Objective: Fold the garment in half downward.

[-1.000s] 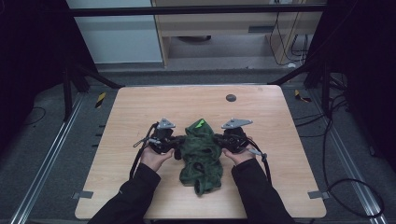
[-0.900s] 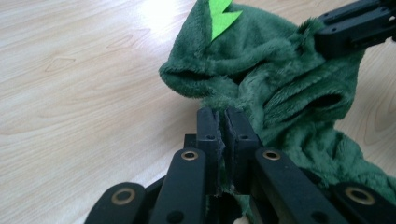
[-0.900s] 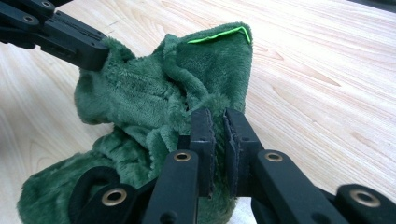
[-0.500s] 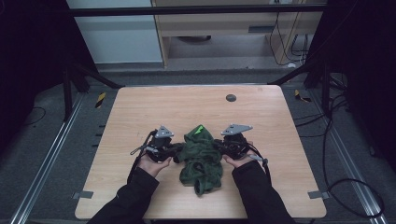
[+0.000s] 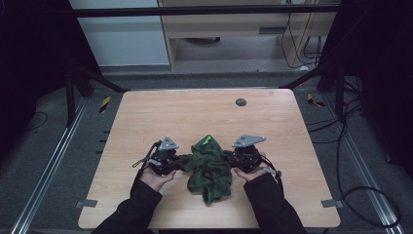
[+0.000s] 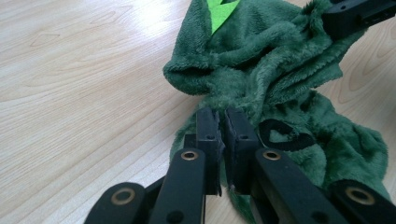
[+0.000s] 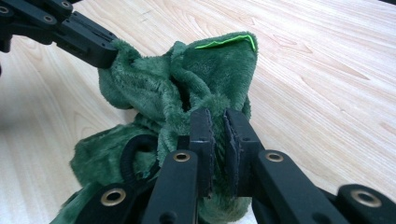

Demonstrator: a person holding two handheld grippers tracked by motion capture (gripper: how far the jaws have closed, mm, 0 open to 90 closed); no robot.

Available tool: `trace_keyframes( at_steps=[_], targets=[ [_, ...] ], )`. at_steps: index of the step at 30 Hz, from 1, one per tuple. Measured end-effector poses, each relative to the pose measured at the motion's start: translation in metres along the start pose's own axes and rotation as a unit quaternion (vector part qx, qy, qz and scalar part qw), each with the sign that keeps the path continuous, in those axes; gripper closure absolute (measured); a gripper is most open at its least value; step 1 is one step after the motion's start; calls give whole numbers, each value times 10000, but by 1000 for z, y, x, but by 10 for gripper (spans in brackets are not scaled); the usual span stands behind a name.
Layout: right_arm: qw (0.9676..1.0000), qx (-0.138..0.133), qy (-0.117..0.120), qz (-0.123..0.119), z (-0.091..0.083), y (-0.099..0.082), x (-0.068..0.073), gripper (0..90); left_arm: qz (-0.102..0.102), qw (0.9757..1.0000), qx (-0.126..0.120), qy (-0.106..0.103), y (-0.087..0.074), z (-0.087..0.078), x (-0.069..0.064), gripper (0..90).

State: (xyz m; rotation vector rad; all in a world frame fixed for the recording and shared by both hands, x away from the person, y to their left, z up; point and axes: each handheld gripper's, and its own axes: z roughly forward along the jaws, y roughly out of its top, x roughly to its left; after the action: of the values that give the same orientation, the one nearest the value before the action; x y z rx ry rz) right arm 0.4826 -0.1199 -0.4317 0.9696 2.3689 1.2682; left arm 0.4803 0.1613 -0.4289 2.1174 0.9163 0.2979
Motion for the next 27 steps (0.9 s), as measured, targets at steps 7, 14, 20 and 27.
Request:
trace_keyframes(
  at_steps=[7, 14, 20, 27],
  targets=[
    [10000, 8, 52, 10, -5, -6, 3, 821, 69, 9999, 18, -88, -4, -3, -8, 854],
    [9998, 117, 165, -75, -6, -16, 11, 818, 123, 9997, 52, -180, -9, -8, -13, 853],
    [9997, 119, 200, -105, -11, -22, 15, 817, 163, 9995, 116, -242, -15, -9, -17, 853],
    [9995, 99, 300, -95, -18, -29, 20, 811, 247, 9991, 160, -304, -21, -11, -23, 852]
  ],
)
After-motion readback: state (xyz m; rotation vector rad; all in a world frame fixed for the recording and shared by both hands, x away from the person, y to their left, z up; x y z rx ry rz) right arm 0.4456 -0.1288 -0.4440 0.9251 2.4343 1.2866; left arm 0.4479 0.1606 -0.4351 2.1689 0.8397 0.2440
